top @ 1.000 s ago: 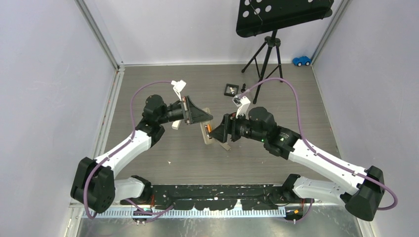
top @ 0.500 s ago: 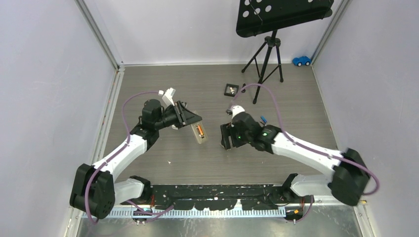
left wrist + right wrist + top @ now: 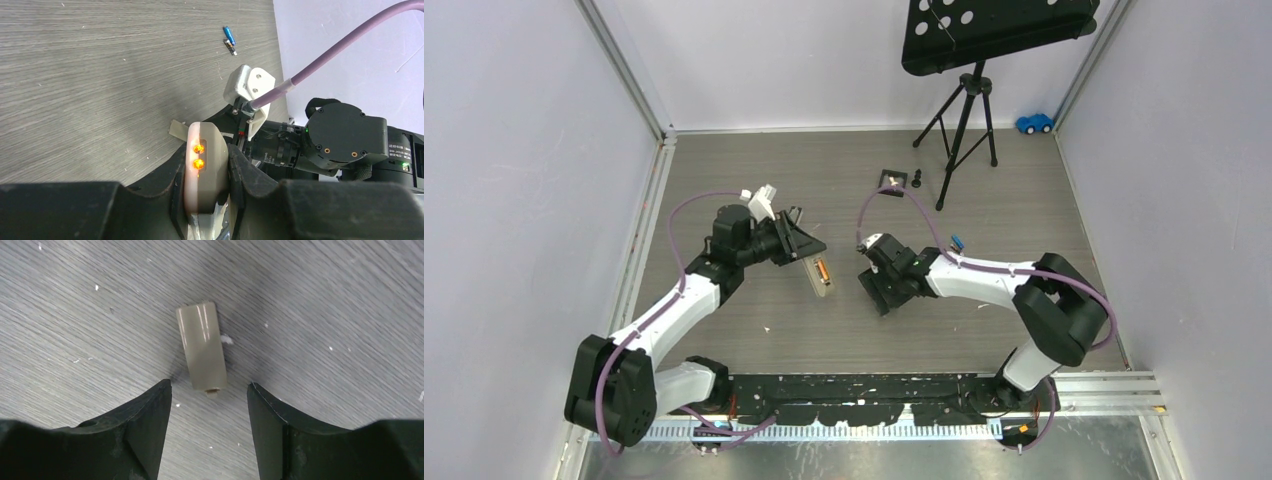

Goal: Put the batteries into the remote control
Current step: Pick up the battery cover at the center of the board.

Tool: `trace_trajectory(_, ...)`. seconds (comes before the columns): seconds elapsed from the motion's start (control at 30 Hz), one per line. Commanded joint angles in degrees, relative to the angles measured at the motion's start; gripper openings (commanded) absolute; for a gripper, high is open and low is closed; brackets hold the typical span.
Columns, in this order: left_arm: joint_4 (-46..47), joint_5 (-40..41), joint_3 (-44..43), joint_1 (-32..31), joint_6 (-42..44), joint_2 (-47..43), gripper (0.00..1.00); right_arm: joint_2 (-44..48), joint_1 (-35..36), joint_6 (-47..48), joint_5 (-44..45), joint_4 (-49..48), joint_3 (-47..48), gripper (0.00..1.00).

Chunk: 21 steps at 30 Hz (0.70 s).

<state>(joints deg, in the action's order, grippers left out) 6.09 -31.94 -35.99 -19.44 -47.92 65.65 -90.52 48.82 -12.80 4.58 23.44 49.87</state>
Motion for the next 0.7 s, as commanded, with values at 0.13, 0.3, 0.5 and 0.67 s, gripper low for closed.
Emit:
trace_trajectory(0.13,0.8,-0.9,-1.7,1.6,1.6,-1.3,0.00,-6.9,0.0,3.6,-1.6,-1.3,5.7,0.52)
trace_trajectory(0.3,0.8,-1.5,-1.7,1.9,1.6,-1.4,0.00,-8.5,0.0,2.9,-1.5,1.4,7.7,0.29)
trace_trajectory(0.5,1.0,-1.4,-1.3,2.0,1.1,-2.1,0.00,-6.5,0.1,0.7,0.8,2.5,7.1,0.23)
trace_trajectory(0.67,2.2,-2.0,-1.1,1.9,0.3,-2.1,0.00,-1.5,0.0,-2.0,2.3,1.8,6.6,0.23)
